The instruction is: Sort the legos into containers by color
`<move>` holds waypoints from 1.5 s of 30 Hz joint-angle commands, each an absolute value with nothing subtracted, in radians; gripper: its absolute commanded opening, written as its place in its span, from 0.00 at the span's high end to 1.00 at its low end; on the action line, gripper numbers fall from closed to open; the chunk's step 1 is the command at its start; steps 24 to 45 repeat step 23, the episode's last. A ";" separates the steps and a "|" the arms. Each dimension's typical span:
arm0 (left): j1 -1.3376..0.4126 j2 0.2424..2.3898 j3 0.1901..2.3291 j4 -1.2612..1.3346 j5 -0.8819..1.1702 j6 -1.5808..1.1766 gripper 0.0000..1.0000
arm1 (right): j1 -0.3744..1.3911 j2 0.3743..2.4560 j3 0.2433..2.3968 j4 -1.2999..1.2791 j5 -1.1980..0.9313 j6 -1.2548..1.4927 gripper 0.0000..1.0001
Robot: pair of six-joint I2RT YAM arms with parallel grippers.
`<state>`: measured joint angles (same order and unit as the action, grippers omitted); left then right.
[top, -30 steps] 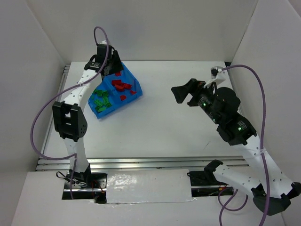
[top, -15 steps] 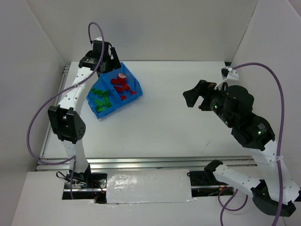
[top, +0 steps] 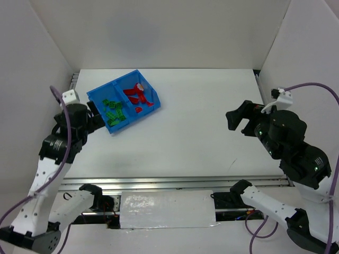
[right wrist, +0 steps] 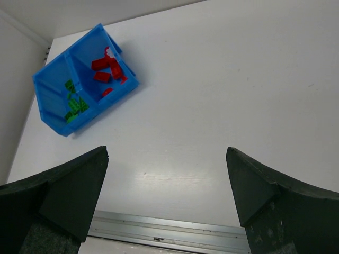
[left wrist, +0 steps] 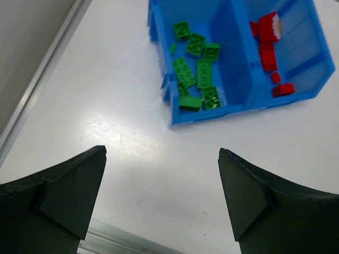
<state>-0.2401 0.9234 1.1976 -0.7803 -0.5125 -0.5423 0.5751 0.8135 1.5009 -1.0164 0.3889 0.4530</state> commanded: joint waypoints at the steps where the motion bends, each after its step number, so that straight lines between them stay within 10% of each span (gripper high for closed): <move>1: -0.245 0.819 1.117 -0.811 -0.587 -0.597 0.01 | 0.568 0.772 1.540 -1.078 0.452 0.469 0.00; 45: -0.247 0.649 1.085 -0.913 -0.560 -0.661 0.00 | 0.569 0.658 1.454 -1.052 0.528 0.465 0.00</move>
